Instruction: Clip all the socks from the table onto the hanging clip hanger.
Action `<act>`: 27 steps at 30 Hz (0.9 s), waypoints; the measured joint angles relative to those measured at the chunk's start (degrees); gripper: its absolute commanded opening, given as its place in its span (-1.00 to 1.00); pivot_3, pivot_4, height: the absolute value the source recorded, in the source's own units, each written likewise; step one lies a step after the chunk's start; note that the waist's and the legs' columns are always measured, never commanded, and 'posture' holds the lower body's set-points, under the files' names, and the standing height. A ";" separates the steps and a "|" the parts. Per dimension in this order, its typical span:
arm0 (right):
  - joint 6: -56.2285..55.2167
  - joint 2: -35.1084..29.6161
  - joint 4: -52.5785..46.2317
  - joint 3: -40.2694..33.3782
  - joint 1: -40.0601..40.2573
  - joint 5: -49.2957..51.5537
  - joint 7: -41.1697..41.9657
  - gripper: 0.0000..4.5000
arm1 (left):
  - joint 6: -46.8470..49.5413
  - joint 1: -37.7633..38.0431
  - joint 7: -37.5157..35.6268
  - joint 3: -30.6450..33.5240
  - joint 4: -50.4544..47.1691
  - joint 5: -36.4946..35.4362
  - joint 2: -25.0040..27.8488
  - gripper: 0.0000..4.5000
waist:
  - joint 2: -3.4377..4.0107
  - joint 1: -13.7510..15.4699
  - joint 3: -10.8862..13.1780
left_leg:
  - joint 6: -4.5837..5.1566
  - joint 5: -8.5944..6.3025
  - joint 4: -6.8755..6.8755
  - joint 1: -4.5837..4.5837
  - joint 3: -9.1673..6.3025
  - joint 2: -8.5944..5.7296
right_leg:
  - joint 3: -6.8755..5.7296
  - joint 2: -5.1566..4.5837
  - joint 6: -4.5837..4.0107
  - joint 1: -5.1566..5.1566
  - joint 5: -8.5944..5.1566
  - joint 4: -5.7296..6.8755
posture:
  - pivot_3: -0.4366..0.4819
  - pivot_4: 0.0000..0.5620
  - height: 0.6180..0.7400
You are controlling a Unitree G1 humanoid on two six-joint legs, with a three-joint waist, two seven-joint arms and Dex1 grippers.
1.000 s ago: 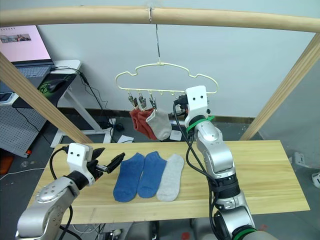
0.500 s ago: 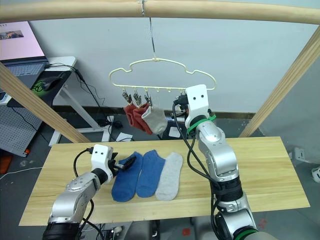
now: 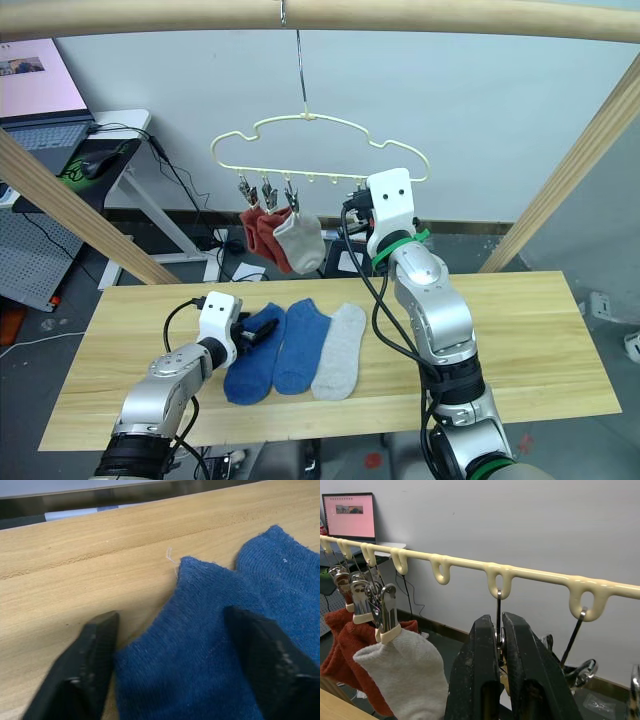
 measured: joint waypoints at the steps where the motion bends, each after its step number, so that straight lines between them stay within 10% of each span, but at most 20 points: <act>1: 0.00 0.07 0.00 0.02 0.00 0.00 0.00 -1.00 | 0.00 0.00 0.00 -0.14 -0.04 0.15 0.00 0.11 | 0.01 0.00 0.01 | 0.00 0.00 0.00 0.00 0.00 0.00 | 0.00 0.00 0.02 0.00 -0.01 0.00 | -0.32 0.15 0.97; 12: -0.15 0.79 0.00 0.04 0.00 0.00 0.12 -1.00 | 0.19 2.11 0.47 0.08 -2.39 0.18 -0.13 -1.00 | 0.02 -0.06 0.06 | 0.00 0.00 -0.25 0.01 0.01 0.09 | 0.06 -0.06 0.20 -0.08 -0.12 -0.10 | -0.30 0.10 0.97; 27: -1.26 1.03 0.83 -0.03 -0.55 0.44 0.55 -1.00 | -7.56 1.59 -5.84 1.54 -28.03 -6.68 -0.21 -1.00 | -0.01 0.08 0.08 | -0.01 0.01 -0.80 -0.27 -0.03 0.00 | 0.03 -0.30 0.01 -0.15 -0.03 -0.85 | -0.30 0.02 0.97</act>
